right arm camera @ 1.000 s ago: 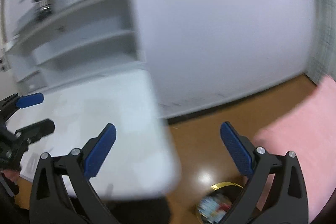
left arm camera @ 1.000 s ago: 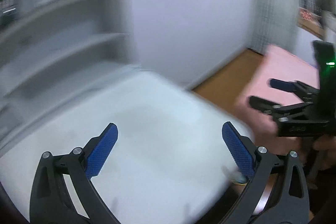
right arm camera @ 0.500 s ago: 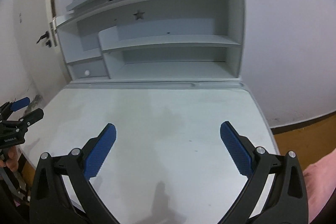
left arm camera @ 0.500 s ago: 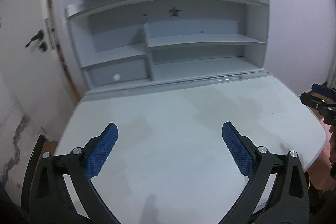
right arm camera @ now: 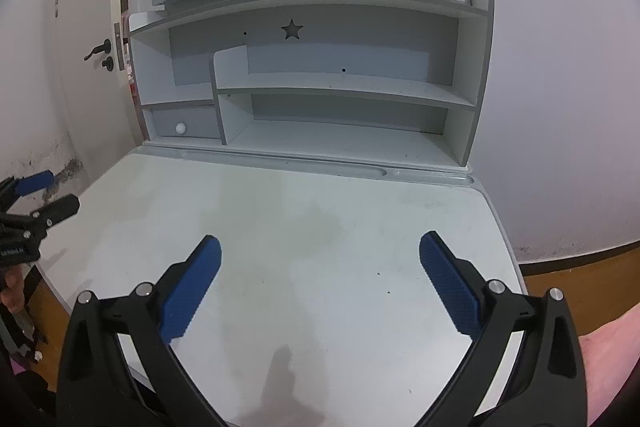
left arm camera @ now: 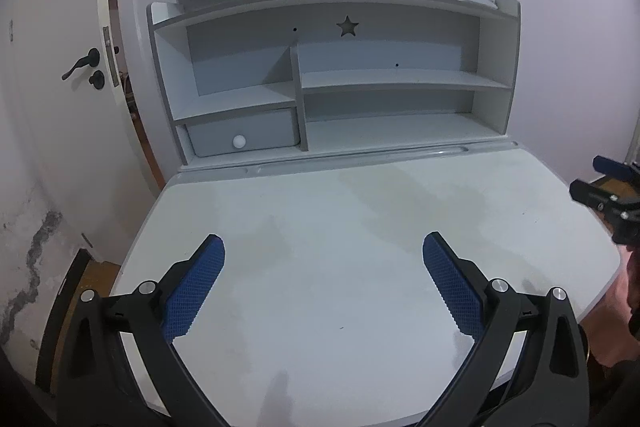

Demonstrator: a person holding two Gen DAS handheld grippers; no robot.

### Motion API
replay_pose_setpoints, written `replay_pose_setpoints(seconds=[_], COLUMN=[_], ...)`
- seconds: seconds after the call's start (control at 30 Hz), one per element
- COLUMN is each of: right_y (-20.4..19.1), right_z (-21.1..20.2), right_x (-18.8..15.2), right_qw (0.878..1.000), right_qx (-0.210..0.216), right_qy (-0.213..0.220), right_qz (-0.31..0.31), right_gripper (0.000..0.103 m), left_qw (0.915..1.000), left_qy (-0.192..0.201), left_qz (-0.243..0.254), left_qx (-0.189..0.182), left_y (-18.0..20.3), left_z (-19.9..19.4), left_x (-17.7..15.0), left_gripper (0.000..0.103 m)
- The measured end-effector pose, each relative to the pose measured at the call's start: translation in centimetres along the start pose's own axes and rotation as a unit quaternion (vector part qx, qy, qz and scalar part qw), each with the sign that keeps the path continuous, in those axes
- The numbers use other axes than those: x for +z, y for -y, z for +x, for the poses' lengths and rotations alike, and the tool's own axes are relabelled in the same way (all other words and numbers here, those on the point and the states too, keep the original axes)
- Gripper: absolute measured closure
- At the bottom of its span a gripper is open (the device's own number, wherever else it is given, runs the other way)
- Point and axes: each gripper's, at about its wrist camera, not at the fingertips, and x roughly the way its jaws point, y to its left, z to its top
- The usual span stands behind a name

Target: Collect trash

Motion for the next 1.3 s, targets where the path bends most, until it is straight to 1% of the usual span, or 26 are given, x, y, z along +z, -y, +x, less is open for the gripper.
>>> replay_pose_setpoints(seconds=[0.4, 0.8, 1.3], right_y=[-0.37, -0.55, -0.65], right_z=[-0.54, -0.56, -0.59], right_x=[-0.08, -0.19, -0.22], right_qw=[1.000, 1.000, 1.000], right_qx=[0.004, 0.003, 0.004], right_qy=[-0.002, -0.001, 0.000], right_qz=[-0.009, -0.011, -0.013], right_gripper=[0.007, 0.007, 0.007], left_qw=[1.0000, 1.0000, 0.9999], left_qy=[0.000, -0.007, -0.009], left_qz=[0.006, 0.000, 0.004], left_qx=[0.000, 0.004, 0.004], left_y=[0.77, 0.59, 0.67], left_z=[0.02, 0.25, 0.43], left_x=[0.07, -0.09, -0.18], left_gripper=[0.007, 0.007, 0.007])
